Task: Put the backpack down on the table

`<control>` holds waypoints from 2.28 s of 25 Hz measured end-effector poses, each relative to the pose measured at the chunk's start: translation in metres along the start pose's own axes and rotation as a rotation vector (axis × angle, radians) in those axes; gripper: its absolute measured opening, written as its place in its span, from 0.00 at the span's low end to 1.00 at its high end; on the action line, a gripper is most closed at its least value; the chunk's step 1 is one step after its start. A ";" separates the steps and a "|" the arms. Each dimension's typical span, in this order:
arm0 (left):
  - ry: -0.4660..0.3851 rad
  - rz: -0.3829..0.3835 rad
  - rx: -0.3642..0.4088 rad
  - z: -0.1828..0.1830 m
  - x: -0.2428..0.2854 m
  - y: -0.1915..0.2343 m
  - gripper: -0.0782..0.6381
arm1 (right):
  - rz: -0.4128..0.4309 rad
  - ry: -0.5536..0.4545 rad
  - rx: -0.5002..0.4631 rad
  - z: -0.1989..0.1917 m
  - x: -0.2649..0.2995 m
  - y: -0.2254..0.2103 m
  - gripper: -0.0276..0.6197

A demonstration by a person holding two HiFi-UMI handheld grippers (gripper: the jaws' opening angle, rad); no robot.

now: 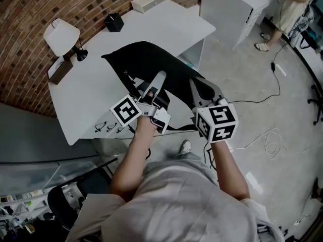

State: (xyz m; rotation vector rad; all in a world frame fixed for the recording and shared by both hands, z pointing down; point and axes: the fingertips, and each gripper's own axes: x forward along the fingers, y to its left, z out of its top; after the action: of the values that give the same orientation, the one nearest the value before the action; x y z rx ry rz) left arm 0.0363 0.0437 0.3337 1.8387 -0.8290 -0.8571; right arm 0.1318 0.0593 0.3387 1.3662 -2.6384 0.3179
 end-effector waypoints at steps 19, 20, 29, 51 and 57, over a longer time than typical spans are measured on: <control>0.002 -0.026 0.011 0.003 0.066 0.012 0.22 | -0.006 -0.004 0.020 0.008 0.023 -0.058 0.05; 0.002 -0.031 0.008 0.007 0.069 0.013 0.22 | -0.008 -0.004 0.019 0.009 0.027 -0.058 0.05; 0.005 -0.053 -0.013 0.052 0.106 0.040 0.22 | -0.025 0.010 0.010 0.021 0.084 -0.074 0.05; 0.044 -0.149 -0.075 0.193 0.203 0.092 0.22 | -0.089 0.025 -0.035 0.072 0.233 -0.080 0.05; 0.053 -0.158 -0.080 0.213 0.227 0.106 0.22 | -0.104 0.029 -0.043 0.078 0.259 -0.089 0.05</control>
State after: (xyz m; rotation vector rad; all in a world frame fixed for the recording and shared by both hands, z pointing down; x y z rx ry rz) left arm -0.0383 -0.2752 0.3103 1.8666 -0.6139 -0.9228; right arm 0.0537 -0.2146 0.3341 1.4675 -2.5244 0.2646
